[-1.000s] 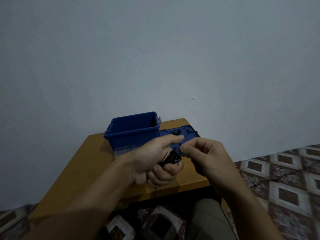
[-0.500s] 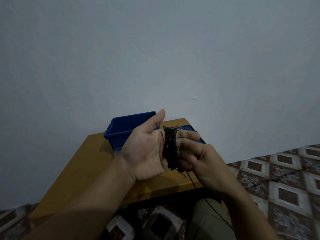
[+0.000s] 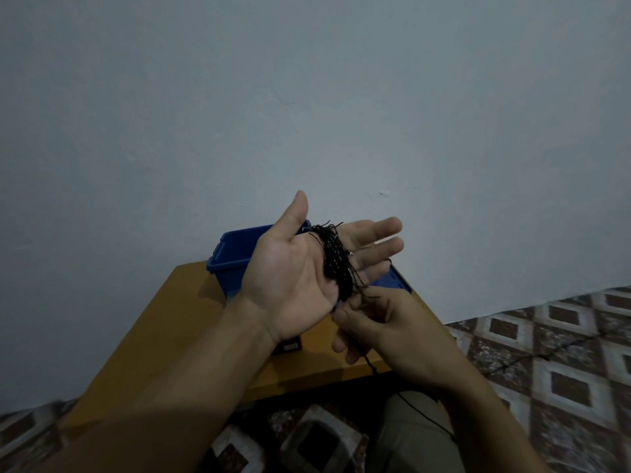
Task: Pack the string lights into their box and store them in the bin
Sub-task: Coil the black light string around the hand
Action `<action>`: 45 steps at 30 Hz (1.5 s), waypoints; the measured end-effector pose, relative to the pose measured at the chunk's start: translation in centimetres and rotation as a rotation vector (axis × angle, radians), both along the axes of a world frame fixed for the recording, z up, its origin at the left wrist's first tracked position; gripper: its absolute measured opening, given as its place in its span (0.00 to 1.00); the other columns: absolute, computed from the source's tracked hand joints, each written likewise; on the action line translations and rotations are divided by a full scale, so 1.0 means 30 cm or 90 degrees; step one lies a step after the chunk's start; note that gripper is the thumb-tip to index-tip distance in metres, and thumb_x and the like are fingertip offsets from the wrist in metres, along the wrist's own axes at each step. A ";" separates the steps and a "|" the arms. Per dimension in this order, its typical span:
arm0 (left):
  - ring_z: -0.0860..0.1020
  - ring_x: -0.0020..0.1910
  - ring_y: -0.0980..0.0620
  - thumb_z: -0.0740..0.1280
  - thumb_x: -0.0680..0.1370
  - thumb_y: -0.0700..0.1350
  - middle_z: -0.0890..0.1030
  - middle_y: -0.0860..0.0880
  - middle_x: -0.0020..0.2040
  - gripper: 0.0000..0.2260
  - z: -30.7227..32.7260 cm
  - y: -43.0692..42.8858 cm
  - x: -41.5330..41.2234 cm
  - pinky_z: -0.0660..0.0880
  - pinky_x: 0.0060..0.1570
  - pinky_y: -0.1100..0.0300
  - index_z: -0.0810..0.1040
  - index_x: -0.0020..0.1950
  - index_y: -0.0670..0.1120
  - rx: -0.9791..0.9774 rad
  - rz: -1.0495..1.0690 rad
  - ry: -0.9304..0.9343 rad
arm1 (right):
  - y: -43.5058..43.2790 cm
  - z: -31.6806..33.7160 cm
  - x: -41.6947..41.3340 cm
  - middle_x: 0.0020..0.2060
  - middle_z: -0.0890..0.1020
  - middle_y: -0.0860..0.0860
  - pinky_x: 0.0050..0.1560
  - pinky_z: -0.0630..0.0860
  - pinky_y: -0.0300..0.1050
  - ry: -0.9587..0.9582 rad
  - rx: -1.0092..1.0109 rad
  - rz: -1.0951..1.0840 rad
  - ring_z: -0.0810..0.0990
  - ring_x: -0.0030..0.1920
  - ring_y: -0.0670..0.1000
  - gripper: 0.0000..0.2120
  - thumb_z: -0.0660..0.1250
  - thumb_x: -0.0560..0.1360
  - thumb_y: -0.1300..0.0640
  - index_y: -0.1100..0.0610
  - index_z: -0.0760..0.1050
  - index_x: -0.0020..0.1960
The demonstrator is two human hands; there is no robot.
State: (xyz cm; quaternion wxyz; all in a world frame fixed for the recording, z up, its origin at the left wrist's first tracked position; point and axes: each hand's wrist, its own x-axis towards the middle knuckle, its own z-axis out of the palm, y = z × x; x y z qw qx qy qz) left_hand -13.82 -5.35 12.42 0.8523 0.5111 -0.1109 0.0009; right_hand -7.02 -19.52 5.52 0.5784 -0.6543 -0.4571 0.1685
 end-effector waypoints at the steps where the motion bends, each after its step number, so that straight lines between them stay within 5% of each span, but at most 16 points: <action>1: 0.77 0.67 0.44 0.45 0.81 0.68 0.76 0.40 0.70 0.41 0.001 0.001 0.001 0.67 0.72 0.49 0.69 0.72 0.33 0.014 0.011 0.000 | -0.003 0.004 -0.002 0.38 0.86 0.55 0.44 0.81 0.53 -0.007 -0.007 0.006 0.83 0.34 0.54 0.11 0.64 0.82 0.56 0.63 0.78 0.47; 12: 0.71 0.73 0.43 0.43 0.79 0.70 0.74 0.41 0.72 0.44 0.001 -0.003 0.005 0.56 0.77 0.46 0.63 0.75 0.33 -0.008 0.071 0.005 | 0.004 -0.003 0.001 0.26 0.73 0.46 0.29 0.67 0.36 -0.017 -0.001 -0.039 0.68 0.26 0.44 0.12 0.65 0.82 0.53 0.60 0.76 0.44; 17: 0.59 0.79 0.46 0.47 0.79 0.71 0.70 0.39 0.74 0.45 -0.003 0.011 0.008 0.47 0.79 0.46 0.51 0.80 0.36 -0.031 0.160 0.034 | -0.001 0.002 0.006 0.24 0.69 0.44 0.27 0.63 0.33 -0.013 0.014 -0.064 0.64 0.24 0.43 0.15 0.65 0.81 0.54 0.63 0.75 0.40; 23: 0.57 0.80 0.46 0.48 0.79 0.71 0.66 0.41 0.77 0.44 -0.009 -0.003 0.008 0.49 0.78 0.47 0.50 0.81 0.37 -0.038 0.212 0.062 | -0.001 0.011 0.002 0.22 0.67 0.46 0.26 0.63 0.33 0.017 0.062 -0.064 0.62 0.23 0.43 0.20 0.66 0.80 0.54 0.55 0.66 0.31; 31: 0.78 0.64 0.39 0.47 0.78 0.72 0.77 0.36 0.67 0.44 -0.016 0.001 0.004 0.70 0.69 0.44 0.55 0.79 0.36 0.079 0.201 0.166 | -0.031 0.022 0.016 0.21 0.66 0.47 0.24 0.60 0.36 0.084 0.149 -0.008 0.59 0.21 0.45 0.21 0.73 0.75 0.51 0.56 0.67 0.30; 35: 0.80 0.60 0.38 0.45 0.77 0.73 0.81 0.35 0.60 0.47 -0.021 0.004 0.009 0.72 0.67 0.44 0.64 0.74 0.32 0.195 0.180 0.256 | -0.034 0.020 0.023 0.23 0.69 0.47 0.23 0.58 0.35 0.141 0.207 0.047 0.59 0.22 0.45 0.10 0.69 0.71 0.57 0.64 0.74 0.39; 41: 0.75 0.39 0.45 0.43 0.75 0.75 0.77 0.38 0.45 0.45 -0.026 0.007 0.000 0.72 0.44 0.53 0.78 0.50 0.35 0.303 0.085 0.288 | -0.030 0.022 0.011 0.24 0.72 0.49 0.26 0.65 0.30 0.063 0.226 -0.033 0.66 0.23 0.41 0.11 0.69 0.79 0.59 0.59 0.79 0.39; 45: 0.78 0.36 0.46 0.43 0.75 0.76 0.80 0.40 0.40 0.44 -0.031 0.009 0.006 0.76 0.41 0.54 0.79 0.48 0.38 0.418 0.113 0.308 | -0.029 0.026 0.008 0.21 0.74 0.44 0.27 0.66 0.27 0.036 0.245 -0.053 0.71 0.22 0.40 0.10 0.65 0.80 0.63 0.67 0.78 0.41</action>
